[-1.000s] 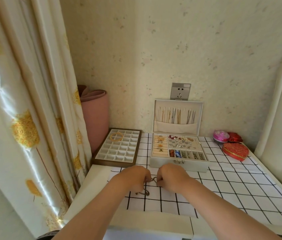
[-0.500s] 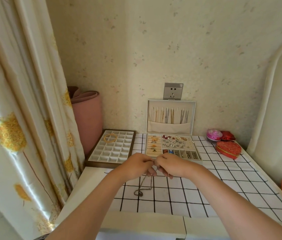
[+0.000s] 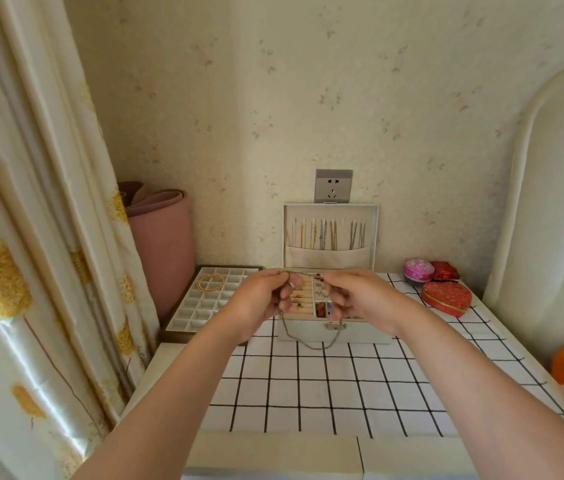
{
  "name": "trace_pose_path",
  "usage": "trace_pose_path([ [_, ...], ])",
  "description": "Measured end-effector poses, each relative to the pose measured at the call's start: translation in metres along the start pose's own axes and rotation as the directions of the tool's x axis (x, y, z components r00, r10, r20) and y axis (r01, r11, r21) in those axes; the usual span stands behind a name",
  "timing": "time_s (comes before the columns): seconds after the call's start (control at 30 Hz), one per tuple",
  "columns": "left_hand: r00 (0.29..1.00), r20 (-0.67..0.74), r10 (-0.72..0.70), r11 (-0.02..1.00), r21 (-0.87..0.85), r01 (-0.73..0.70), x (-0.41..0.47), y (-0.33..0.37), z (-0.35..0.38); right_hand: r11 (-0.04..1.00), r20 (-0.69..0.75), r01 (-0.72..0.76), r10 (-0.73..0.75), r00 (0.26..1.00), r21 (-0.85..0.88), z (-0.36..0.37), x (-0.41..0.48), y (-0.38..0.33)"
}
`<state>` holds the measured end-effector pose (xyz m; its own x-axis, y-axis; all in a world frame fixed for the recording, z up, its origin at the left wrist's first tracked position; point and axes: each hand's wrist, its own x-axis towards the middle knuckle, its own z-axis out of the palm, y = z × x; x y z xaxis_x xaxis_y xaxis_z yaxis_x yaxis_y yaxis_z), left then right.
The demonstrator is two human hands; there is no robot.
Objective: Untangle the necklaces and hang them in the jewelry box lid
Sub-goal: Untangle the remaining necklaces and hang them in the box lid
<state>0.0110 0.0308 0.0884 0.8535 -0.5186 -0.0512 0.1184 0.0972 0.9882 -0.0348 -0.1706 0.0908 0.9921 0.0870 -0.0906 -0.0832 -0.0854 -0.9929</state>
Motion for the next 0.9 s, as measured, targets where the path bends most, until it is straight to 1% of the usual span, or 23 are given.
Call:
trace_pose_path([
  [0.13, 1.0, -0.01, 0.007, 0.998, 0.063, -0.006, 0.012, 0.016, 0.008, 1.0, -0.086, 0.025, -0.024, 0.996, 0.009, -0.011, 0.001, -0.008],
  [0.2, 0.999, -0.01, 0.036, 0.989, 0.145, -0.034, 0.02, 0.026, 0.014, 0.999, -0.15, 0.044, -0.046, 0.988, -0.015, -0.019, 0.005, -0.016],
  [0.23, 0.998, -0.015, 0.061, 0.978, 0.199, -0.057, 0.025, 0.031, 0.018, 0.996, -0.191, 0.061, -0.071, 0.979, -0.059, -0.024, 0.008, -0.02],
  [0.3, 0.994, -0.025, 0.105, 0.958, 0.271, -0.094, 0.037, 0.041, 0.025, 0.982, -0.266, 0.108, -0.146, 0.953, -0.152, -0.034, 0.015, -0.03],
  [0.47, 0.986, -0.06, 0.158, 0.96, 0.244, -0.139, 0.078, 0.059, 0.04, 0.952, -0.391, 0.198, -0.278, 0.877, -0.234, -0.057, 0.042, -0.045],
  [0.57, 0.963, -0.116, 0.245, 0.922, 0.335, -0.194, 0.11, 0.065, 0.044, 0.917, -0.428, 0.223, -0.356, 0.83, -0.33, -0.069, 0.062, -0.047],
  [0.63, 0.944, -0.16, 0.288, 0.899, 0.386, -0.208, 0.131, 0.066, 0.045, 0.908, -0.453, 0.234, -0.382, 0.806, -0.348, -0.08, 0.076, -0.046],
  [0.77, 0.94, -0.166, 0.299, 0.902, 0.372, -0.221, 0.168, 0.063, 0.046, 0.889, -0.485, 0.248, -0.424, 0.765, -0.386, -0.101, 0.105, -0.043],
  [0.9, 0.943, -0.195, 0.271, 0.935, 0.287, -0.21, 0.201, 0.05, 0.047, 0.883, -0.502, 0.261, -0.441, 0.743, -0.39, -0.114, 0.134, -0.036],
])
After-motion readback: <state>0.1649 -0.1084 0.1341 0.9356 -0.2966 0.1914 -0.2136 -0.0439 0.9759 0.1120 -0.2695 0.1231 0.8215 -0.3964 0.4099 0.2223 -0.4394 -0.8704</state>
